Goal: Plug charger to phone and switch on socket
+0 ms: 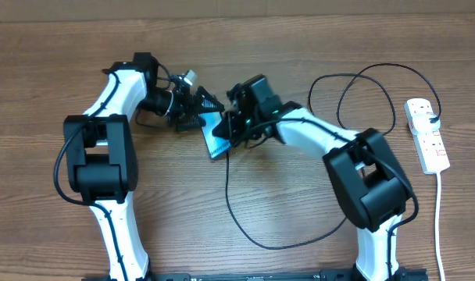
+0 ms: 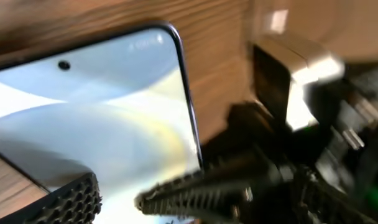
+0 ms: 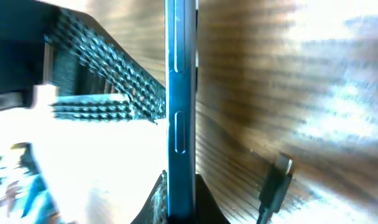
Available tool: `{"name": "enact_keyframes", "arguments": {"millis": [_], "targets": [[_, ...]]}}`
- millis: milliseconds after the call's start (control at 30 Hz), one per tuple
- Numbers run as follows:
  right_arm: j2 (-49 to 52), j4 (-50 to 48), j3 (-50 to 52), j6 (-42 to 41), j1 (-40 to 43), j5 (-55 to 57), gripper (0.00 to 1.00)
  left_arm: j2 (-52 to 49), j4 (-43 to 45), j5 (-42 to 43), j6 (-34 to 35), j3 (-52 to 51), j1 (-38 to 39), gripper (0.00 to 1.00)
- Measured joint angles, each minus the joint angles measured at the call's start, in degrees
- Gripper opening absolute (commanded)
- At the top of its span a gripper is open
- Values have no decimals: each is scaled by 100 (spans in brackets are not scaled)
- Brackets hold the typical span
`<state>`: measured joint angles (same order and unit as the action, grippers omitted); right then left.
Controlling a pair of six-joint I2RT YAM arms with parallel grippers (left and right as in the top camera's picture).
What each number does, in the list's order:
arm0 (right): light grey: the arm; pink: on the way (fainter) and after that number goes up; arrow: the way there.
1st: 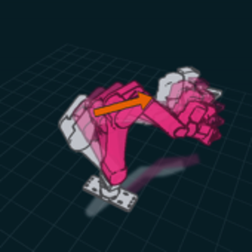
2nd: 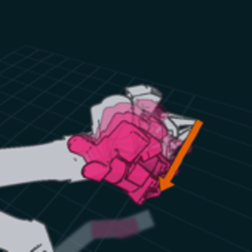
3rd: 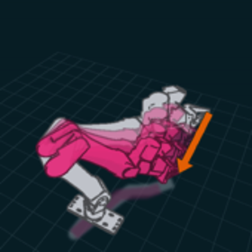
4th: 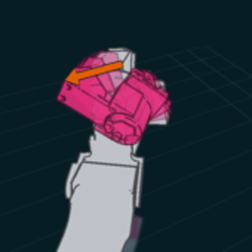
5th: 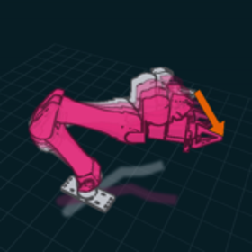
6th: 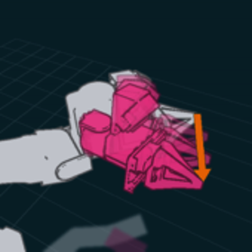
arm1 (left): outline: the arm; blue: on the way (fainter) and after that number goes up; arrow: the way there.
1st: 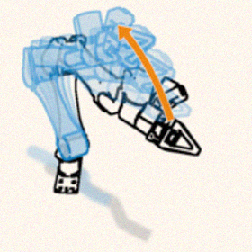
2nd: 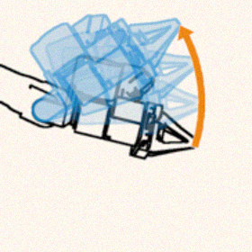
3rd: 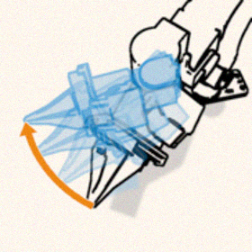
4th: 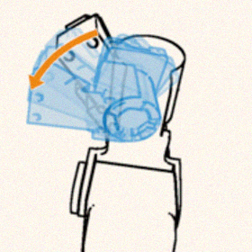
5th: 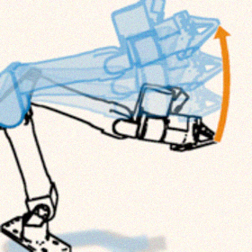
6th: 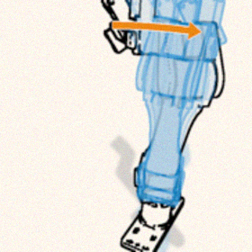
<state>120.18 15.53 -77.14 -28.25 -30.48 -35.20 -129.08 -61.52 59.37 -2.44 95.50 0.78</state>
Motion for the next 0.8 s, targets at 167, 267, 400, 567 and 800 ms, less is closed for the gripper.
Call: {"name": "enact_keyframes", "arguments": {"millis": [167, 267, 400, 567, 800], "targets": [[0, -514, 0, -87, 590, -1178, 4, 0, 0, 1062, -365, 0, -192, 84], [0, -632, 0, -199, 876, -1650, 4, 0, 2, 1438, -448, 0, -192, 82], [0, -662, 0, -304, 1047, -2070, 4, 0, 28, 1631, -573, 0, -190, 80], [0, -789, 0, -479, 1139, -2555, 4, -2, 382, 1825, -702, 0, -190, 75], [-2, -1294, 0, -1014, 1285, -3099, 4, -2, 750, 2505, -719, 0, -190, 72]]}}
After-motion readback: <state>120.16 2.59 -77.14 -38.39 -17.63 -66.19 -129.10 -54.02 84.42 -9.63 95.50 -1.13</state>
